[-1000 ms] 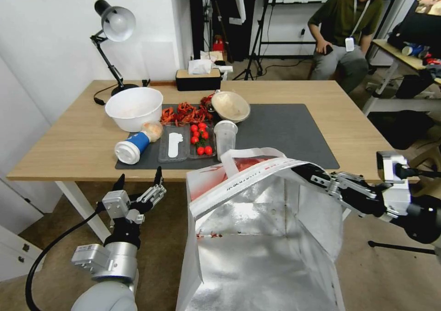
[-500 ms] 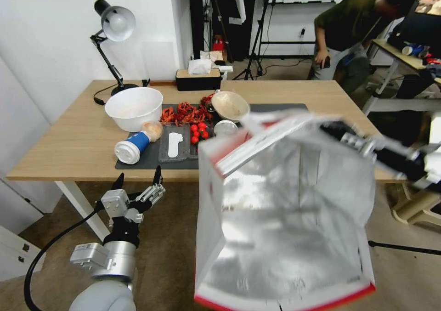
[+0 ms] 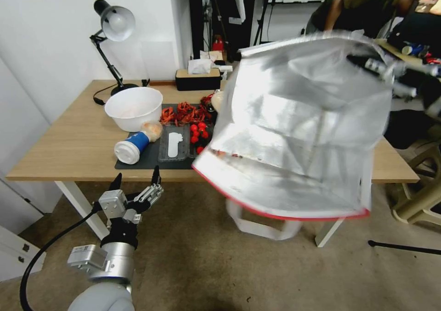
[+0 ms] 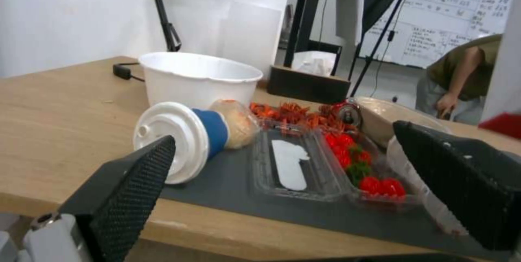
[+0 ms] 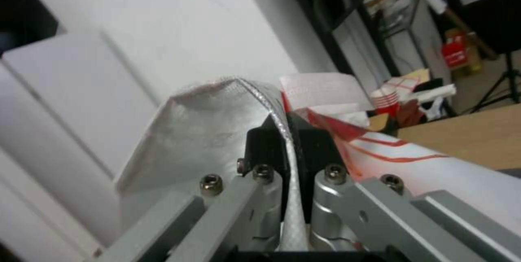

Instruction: Pick up the food delivery bag from the floor and place it on the table.

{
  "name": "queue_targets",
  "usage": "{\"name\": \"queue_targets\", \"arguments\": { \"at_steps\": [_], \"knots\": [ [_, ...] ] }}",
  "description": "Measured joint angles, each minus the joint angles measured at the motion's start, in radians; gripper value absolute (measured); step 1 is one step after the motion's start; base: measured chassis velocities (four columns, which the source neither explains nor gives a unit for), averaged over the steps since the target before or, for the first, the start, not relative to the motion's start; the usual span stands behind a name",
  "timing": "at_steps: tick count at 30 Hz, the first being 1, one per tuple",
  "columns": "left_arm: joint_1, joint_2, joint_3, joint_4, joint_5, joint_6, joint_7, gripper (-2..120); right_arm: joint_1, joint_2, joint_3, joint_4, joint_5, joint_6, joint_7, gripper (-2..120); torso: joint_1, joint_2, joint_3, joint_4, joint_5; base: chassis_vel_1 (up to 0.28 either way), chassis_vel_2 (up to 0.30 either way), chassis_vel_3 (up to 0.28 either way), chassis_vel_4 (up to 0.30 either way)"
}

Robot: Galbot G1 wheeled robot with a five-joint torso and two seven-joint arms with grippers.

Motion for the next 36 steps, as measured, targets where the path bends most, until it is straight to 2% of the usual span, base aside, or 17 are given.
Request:
{"name": "queue_targets", "arguments": {
  "at_steps": [6, 8, 11, 22, 26, 27, 30, 31, 33, 36],
  "knots": [
    [0.011, -0.015, -0.001, 0.000, 0.014, -0.001, 0.003, 100, 0.067, -0.015, -0.063, -0.040, 0.028, 0.069, 0.074, 0, 0.000, 0.000, 0.000, -0.0007, 0.0003, 0.000, 0.000, 0.000, 0.000],
    [0.017, -0.021, 0.000, 0.000, 0.021, -0.001, 0.005, 100, 0.149, -0.009, -0.153, -0.069, 0.022, 0.097, 0.133, 0, 0.000, 0.000, 0.000, -0.0004, 0.0004, 0.000, 0.000, 0.000, 0.000],
    [0.020, -0.024, 0.000, -0.001, 0.026, -0.002, 0.006, 100, 0.178, -0.003, -0.203, -0.102, 0.021, 0.119, 0.166, 0, 0.000, 0.000, 0.000, -0.0003, 0.0003, 0.000, 0.000, 0.000, 0.000],
    [0.037, -0.028, -0.001, -0.005, 0.045, -0.007, 0.008, 100, 0.187, 0.044, -0.290, -0.205, 0.028, 0.119, 0.147, 0, 0.000, 0.000, 0.000, -0.0006, 0.0003, 0.000, 0.000, 0.000, 0.000],
    [0.038, -0.032, 0.003, -0.005, 0.054, -0.009, 0.011, 100, 0.258, 0.075, -0.416, -0.257, -0.001, 0.100, 0.136, 0, 0.000, 0.000, 0.000, -0.0004, 0.0004, 0.000, 0.000, 0.000, 0.000],
    [0.038, -0.032, 0.003, -0.005, 0.054, -0.009, 0.011, 100, 0.258, 0.075, -0.416, -0.257, -0.001, 0.100, 0.136, 0, 0.000, 0.000, 0.000, -0.0004, 0.0004, 0.000, 0.000, 0.000, 0.000],
    [0.039, -0.035, 0.005, -0.005, 0.060, -0.011, 0.011, 100, 0.341, 0.096, -0.504, -0.279, -0.020, 0.093, 0.134, 0, 0.000, 0.000, 0.000, -0.0005, 0.0004, 0.000, 0.000, 0.000, 0.000],
    [0.039, -0.035, 0.005, -0.005, 0.060, -0.011, 0.011, 100, 0.341, 0.096, -0.504, -0.279, -0.020, 0.093, 0.134, 0, 0.000, 0.000, 0.000, -0.0005, 0.0004, 0.000, 0.000, 0.000, 0.000],
    [0.040, -0.038, 0.005, -0.005, 0.063, -0.013, 0.011, 100, 0.418, 0.111, -0.581, -0.300, -0.039, 0.090, 0.134, 0, 0.000, 0.000, 0.000, -0.0005, 0.0002, 0.000, 0.000, 0.000, 0.000],
    [0.041, -0.041, 0.004, -0.005, 0.066, -0.013, 0.011, 100, 0.468, 0.122, -0.629, -0.313, -0.050, 0.088, 0.134, 0, 0.000, 0.000, 0.000, -0.0003, 0.0002, 0.000, 0.000, 0.000, 0.000]
  ]
}}
